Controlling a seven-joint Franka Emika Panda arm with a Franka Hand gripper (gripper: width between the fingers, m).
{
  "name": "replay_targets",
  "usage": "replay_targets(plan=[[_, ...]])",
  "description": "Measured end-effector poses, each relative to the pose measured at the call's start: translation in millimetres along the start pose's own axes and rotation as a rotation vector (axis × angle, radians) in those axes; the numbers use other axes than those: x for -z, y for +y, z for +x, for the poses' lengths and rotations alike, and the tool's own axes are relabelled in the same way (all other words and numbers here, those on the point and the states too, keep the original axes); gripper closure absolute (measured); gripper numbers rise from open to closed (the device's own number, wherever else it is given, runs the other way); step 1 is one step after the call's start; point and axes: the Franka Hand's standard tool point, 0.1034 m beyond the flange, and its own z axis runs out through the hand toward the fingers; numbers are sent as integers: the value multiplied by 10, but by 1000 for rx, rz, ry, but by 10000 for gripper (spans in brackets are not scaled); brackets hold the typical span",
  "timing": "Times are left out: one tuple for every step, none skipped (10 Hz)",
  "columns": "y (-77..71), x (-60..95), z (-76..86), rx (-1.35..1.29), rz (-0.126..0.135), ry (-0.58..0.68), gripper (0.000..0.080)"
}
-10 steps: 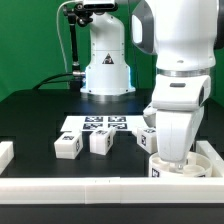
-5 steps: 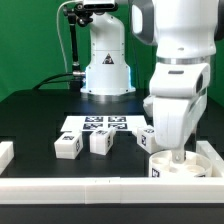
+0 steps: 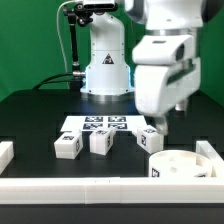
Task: Assemble stool
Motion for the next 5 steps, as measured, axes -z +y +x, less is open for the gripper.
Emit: replay_targets(plan=[[-3, -28, 19, 2, 3, -1, 151], [-3, -40, 24, 2, 5, -1, 151], [-2, -41, 17, 1, 5, -1, 151], [-4, -44, 16, 1, 5, -2, 151], [-5, -44, 17, -23, 6, -1, 151]])
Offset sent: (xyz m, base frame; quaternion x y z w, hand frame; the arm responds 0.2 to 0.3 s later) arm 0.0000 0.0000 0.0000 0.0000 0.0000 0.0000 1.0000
